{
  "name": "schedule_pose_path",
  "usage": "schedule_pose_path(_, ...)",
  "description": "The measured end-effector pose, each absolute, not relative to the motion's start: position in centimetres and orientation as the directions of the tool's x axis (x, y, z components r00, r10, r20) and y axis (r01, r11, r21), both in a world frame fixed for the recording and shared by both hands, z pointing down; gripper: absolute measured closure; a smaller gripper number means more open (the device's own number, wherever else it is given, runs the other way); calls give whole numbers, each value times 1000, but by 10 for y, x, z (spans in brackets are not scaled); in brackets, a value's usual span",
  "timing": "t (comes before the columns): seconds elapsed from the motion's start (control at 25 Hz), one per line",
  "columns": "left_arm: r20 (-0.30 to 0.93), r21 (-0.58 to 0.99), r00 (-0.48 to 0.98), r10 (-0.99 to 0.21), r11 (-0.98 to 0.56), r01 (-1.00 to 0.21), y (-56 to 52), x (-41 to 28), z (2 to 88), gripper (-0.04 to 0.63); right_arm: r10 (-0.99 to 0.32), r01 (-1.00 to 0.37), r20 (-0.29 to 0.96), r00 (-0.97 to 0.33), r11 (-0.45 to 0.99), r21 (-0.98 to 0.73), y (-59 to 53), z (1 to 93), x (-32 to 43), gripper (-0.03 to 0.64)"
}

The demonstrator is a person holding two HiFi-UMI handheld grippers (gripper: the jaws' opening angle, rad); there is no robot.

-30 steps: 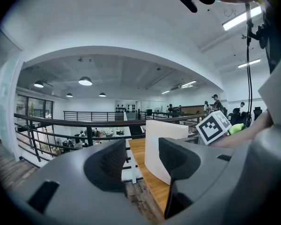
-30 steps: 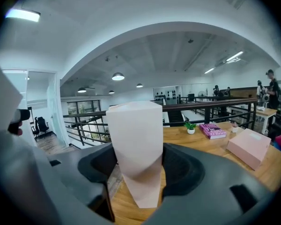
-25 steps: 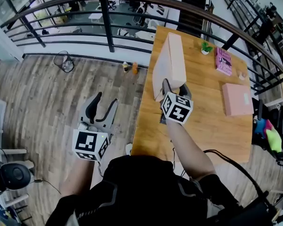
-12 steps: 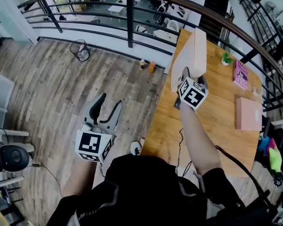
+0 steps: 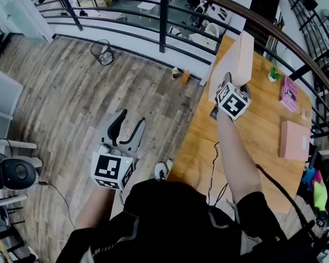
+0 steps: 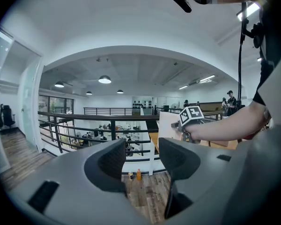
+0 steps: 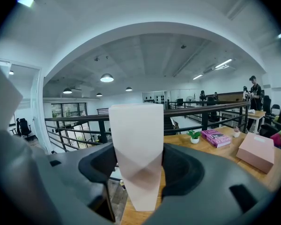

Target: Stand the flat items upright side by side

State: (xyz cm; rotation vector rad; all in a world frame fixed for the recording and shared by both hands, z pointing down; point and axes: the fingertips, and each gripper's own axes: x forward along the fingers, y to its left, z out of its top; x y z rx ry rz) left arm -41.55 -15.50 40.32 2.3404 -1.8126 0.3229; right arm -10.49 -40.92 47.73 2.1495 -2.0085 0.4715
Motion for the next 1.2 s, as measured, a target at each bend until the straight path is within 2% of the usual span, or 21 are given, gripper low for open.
schedule_pose_path(0.2, 261, -7, 242, -934, -253, -967, -157, -413, 399, 357, -940, -993, 340, 23, -60, -100, -411, 477, -109, 315)
schedule_pose_path(0.32, 251, -6, 241, -938, -250, -968, -157, -410, 396, 357, -939, -994, 342, -27, -12, -110, -408, 473, -109, 248)
schedule_pose_path(0.44, 250, 0, 250, -935, -258, -966, -158, -407, 396, 357, -940, -990, 332, -82, 37, -138, -395, 464, -110, 212)
schedule_pose_path(0.84, 184, 24, 410, -893, -413, -911, -178, -329, 378, 357, -928, -954, 253, -272, 225, -199, -302, 405, -76, 202)
schedule_pose_path(1.0, 178, 43, 492, -852, -492, -869, -177, -284, 375, 359, -920, -937, 218, -325, 282, -205, -262, 380, -49, 243)
schedule_pose_path(1.12, 173, 45, 538, -825, -539, -841, -178, -253, 372, 379, -921, -931, 185, -343, 307, -199, -232, 362, -24, 341)
schedule_pose_path(1.2, 161, 34, 561, -812, -563, -826, -180, -232, 367, 388, -926, -932, 163, -341, 309, -190, -216, 351, -3, 384)
